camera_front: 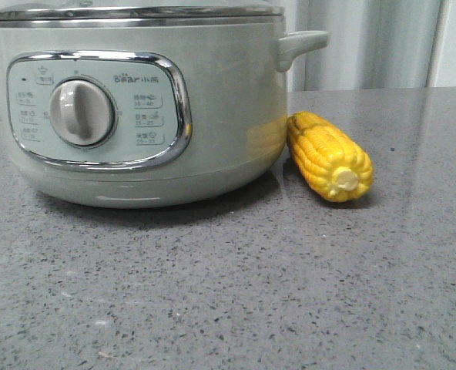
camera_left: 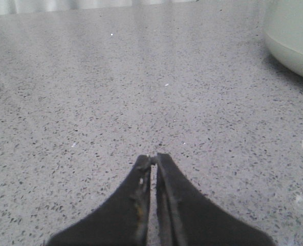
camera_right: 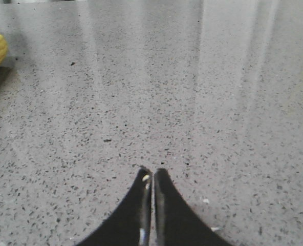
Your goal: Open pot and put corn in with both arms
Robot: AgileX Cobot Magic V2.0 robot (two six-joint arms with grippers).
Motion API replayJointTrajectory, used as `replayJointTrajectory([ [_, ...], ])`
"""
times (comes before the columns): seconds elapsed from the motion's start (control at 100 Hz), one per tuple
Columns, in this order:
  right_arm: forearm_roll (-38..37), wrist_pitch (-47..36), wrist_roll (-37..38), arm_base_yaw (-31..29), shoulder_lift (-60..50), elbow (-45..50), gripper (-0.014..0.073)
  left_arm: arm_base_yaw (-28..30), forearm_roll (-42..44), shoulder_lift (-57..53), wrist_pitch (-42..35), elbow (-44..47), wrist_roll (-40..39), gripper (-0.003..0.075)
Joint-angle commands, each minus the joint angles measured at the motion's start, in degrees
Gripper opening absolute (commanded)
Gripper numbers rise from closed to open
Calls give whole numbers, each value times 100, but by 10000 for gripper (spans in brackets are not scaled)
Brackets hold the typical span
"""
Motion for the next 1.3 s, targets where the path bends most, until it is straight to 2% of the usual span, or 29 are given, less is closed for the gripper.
replayJointTrajectory([
  [0.0,-60,-74,-26,-38,-124,115,-74,0,-25,-191,-233,39,-16,-20],
  [0.32,-60,-74,-26,-38,-124,115,-74,0,-25,-191,-233,39,-16,-20],
  [0.42,-60,-74,-26,-38,-124,115,-74,0,314,-191,-244,39,20,-20],
  [0.55,-60,-74,-26,-38,-124,115,-74,0,281,-191,-244,39,20,-20],
  [0.72,-60,-108,-26,-38,-124,115,-74,0,356,-191,-476,39,20,-20],
  [1.08,-60,-1028,-26,-38,-124,115,-74,13,368,-191,-652,39,20,-20],
  [1.29,-60,-1072,-26,-38,-124,115,-74,13,368,-191,-839,39,20,-20],
])
